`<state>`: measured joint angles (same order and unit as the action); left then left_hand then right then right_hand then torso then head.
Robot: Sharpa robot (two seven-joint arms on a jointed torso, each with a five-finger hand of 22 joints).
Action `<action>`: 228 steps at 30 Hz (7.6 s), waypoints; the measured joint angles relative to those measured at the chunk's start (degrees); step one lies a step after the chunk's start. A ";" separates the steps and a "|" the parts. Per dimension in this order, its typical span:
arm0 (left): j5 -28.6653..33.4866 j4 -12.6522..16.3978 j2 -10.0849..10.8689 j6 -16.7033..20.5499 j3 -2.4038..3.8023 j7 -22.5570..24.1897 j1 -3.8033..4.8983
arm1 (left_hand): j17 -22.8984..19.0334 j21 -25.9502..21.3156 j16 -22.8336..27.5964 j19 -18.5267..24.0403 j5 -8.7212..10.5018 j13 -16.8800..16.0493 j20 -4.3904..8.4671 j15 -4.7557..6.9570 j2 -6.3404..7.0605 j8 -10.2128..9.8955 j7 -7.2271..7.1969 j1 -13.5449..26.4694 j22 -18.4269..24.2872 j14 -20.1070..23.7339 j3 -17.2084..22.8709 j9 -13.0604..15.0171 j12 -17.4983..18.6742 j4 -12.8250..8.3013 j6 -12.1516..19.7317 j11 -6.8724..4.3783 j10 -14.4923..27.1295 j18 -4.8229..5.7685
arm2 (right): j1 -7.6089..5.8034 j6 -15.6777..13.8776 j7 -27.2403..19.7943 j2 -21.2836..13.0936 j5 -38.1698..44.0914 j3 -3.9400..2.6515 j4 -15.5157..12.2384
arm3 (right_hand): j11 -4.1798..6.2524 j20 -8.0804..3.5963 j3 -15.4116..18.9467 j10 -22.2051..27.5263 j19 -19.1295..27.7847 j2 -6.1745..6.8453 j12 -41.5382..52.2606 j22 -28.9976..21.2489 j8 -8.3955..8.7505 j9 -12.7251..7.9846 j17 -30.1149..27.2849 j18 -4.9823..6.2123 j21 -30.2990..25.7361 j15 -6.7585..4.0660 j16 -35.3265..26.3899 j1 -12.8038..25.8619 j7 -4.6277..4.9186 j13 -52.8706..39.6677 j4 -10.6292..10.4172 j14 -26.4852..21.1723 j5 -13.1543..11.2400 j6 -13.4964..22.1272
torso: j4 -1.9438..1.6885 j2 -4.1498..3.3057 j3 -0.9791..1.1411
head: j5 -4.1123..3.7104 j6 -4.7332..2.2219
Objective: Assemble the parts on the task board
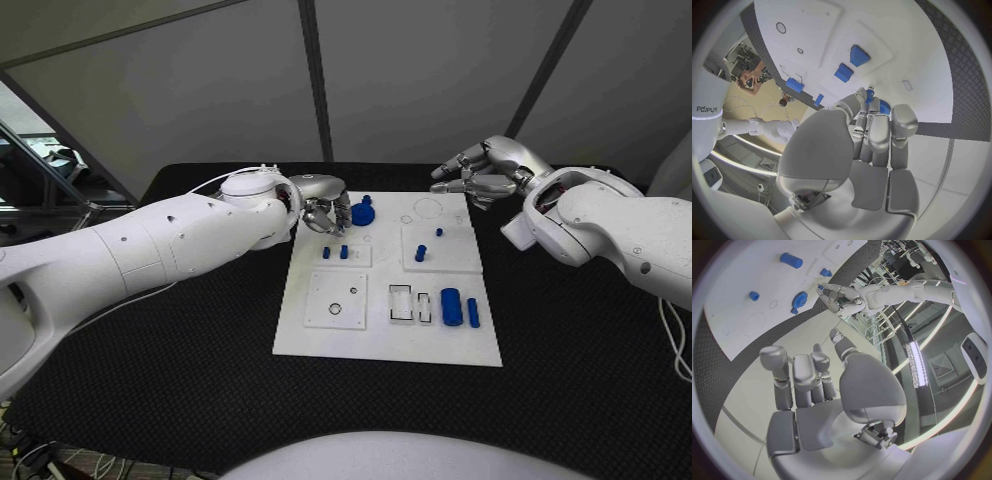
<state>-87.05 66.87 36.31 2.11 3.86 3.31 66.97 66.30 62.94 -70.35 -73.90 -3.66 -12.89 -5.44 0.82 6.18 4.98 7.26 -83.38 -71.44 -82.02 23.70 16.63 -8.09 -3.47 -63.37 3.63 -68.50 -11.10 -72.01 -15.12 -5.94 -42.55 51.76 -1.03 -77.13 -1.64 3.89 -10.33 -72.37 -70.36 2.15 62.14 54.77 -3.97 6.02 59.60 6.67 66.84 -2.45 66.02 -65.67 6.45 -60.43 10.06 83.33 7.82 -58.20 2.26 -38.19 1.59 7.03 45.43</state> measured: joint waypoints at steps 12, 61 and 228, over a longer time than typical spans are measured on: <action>0.00 -0.50 -0.34 -0.80 0.00 -0.26 -0.06 | -0.09 0.00 0.00 0.00 0.00 0.04 0.00 0.00 0.00 0.00 0.00 0.00 0.01 0.00 0.00 0.01 0.02 0.00 0.00 0.01 0.01 0.01 | 0.00 0.01 0.06 -0.02 0.00 0.00 0.05 | 0.00 0.00 0.00 0.00 0.00 0.00 -0.01 0.00 0.00 -0.01 -0.01 0.00 0.00 0.00 0.00 0.00 0.00 0.00 0.00 0.00 0.00 0.00 | 0.00 0.00 0.00 | 0.03 0.10; 0.01 -2.38 -1.48 -2.58 -0.04 -0.93 -0.51 | -2.71 -1.79 0.90 0.93 0.23 3.00 -0.93 -1.04 3.01 -1.21 0.35 3.46 0.61 0.63 0.66 -3.07 2.55 1.59 5.80 1.22 2.46 0.01 | 0.00 0.04 0.05 0.21 0.00 0.00 0.30 | 0.00 0.00 0.01 0.00 0.00 -0.23 -0.02 -0.21 0.00 -0.01 -0.08 0.00 0.00 0.00 0.00 0.23 0.00 0.17 -0.01 0.00 0.00 0.00 | -0.03 0.03 0.01 | 0.27 0.12; 71.81 12.21 10.95 5.71 3.29 12.25 -2.85 | -34.05 -33.96 33.34 13.31 0.36 3.73 -1.65 -2.15 1.95 0.67 1.44 2.55 21.08 14.44 -0.54 -6.49 -0.07 4.50 4.10 1.52 2.34 -0.02 | 6.67 -0.98 10.66 10.73 39.55 3.49 -10.81 | -1.33 0.71 -19.92 -0.31 -9.51 -0.88 -58.00 18.99 0.00 -0.19 3.63 -1.80 12.81 1.11 4.54 -5.42 0.12 54.15 5.20 0.71 -3.34 -9.13 | -0.07 -0.02 -0.14 | 2.04 0.10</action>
<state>-15.24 79.07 47.26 7.83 7.15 15.57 64.12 32.24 28.98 -37.01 -60.58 -3.30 -9.16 -7.09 -1.33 8.13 5.64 8.69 -80.83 -50.36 -67.58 23.16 10.13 -8.16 1.03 -59.28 5.15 -66.15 -11.12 -65.34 -16.10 4.72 -31.83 91.31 2.47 -87.94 -2.97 4.60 -30.25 -72.68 -79.87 1.27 4.14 73.76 -3.97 5.82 63.23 4.87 79.65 -1.34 70.56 -71.09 6.57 -6.28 15.25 84.04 4.48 -67.33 2.19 -38.22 1.46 9.06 45.53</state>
